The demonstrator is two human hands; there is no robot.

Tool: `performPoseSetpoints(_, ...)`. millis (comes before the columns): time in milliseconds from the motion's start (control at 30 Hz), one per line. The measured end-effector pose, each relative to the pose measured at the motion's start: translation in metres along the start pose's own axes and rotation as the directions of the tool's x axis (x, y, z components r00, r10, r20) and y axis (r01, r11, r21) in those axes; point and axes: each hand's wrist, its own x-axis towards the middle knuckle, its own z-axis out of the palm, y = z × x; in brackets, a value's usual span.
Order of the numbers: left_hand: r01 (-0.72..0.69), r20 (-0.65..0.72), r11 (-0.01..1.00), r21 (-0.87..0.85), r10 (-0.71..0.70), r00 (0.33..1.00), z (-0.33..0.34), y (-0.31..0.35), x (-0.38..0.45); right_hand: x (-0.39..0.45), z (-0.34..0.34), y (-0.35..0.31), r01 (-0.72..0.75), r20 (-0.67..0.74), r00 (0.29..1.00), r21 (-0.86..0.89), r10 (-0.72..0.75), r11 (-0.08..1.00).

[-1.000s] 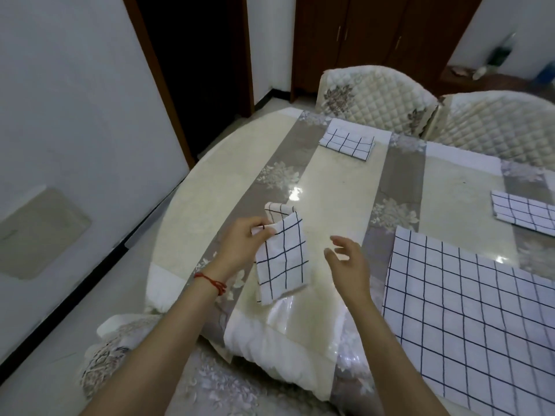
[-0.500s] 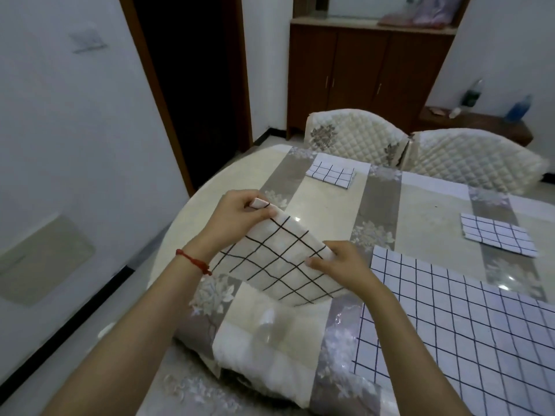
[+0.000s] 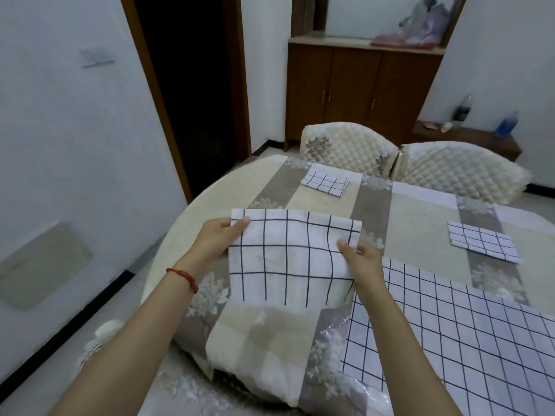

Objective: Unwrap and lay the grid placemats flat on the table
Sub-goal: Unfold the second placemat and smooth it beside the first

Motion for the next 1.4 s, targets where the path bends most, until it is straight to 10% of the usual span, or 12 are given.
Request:
performPoseSetpoints(233, 0.131, 0.187, 0.976, -0.176, -0.097, 0.978, 0.005, -0.025, -0.023, -0.005, -0.006, -0.005, -0.026, -0.090, 0.996, 0.017, 0.028, 1.000)
performPoseSetpoints(433, 0.090, 0.092, 0.972, -0.216, -0.071, 0.993, 0.015, -0.013, -0.029, -0.016, 0.000, 0.002, 0.071, -0.095, 0.984, -0.568, -0.151, 0.820)
performPoseSetpoints(633, 0.047, 0.056, 0.975, -0.217, -0.035, 0.998, 0.042, -0.007, -0.036, -0.057, 0.049, -0.024, 0.316, 0.220, 0.943, -0.366, -0.249, 0.875)
performPoseSetpoints(967, -0.025, 0.030, 0.975, -0.222, 0.033, 0.999, 0.054, -0.008, -0.044, -0.065, 0.058, -0.018, 0.297, 0.269, 0.947, -0.518, -0.177, 0.802)
performPoseSetpoints(1400, -0.238, -0.060, 0.823, 0.516, 0.312, 0.948, -0.024, -0.015, -0.005, -0.023, -0.004, -0.033, 0.243, 0.173, 0.969, -0.538, -0.176, 0.807)
